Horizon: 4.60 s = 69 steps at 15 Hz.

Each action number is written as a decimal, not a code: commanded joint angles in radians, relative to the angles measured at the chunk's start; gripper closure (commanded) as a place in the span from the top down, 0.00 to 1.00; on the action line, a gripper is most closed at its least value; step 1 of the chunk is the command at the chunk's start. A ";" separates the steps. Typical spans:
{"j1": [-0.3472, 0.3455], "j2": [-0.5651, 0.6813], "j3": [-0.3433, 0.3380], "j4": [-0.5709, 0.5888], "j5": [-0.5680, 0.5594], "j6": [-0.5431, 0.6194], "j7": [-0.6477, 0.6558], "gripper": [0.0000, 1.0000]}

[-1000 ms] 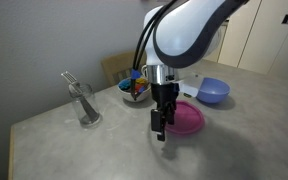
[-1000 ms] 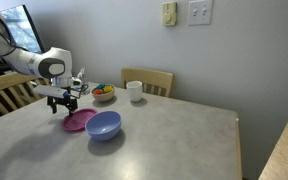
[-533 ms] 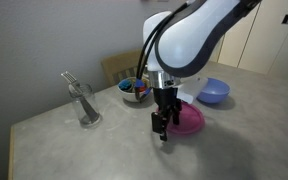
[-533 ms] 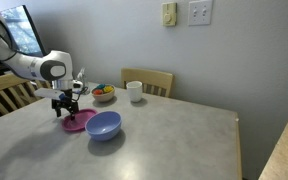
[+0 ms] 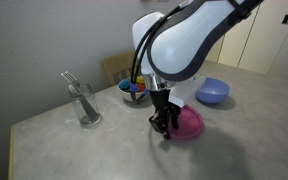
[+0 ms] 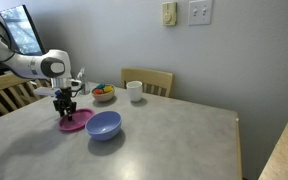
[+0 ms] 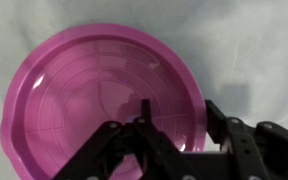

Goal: Place the lid on the bowl then put it on the table

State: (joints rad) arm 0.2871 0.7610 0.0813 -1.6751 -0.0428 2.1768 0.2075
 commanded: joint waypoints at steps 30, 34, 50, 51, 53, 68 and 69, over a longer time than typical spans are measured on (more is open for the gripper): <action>0.137 0.034 -0.059 0.392 -0.157 -0.744 0.383 0.03; 0.109 -0.014 -0.069 0.321 -0.179 -0.654 0.371 0.03; -0.064 -0.176 -0.158 -0.014 -0.220 -0.363 0.293 0.03; -0.071 -0.179 -0.161 -0.019 -0.224 -0.365 0.287 0.03; -0.080 -0.181 -0.166 -0.022 -0.234 -0.363 0.279 0.03; -0.093 -0.156 -0.146 -0.040 -0.203 -0.157 0.250 0.03; -0.091 -0.156 -0.147 -0.041 -0.205 -0.164 0.253 0.03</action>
State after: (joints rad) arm 0.2096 0.6186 -0.0765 -1.6874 -0.2586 1.9938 0.4872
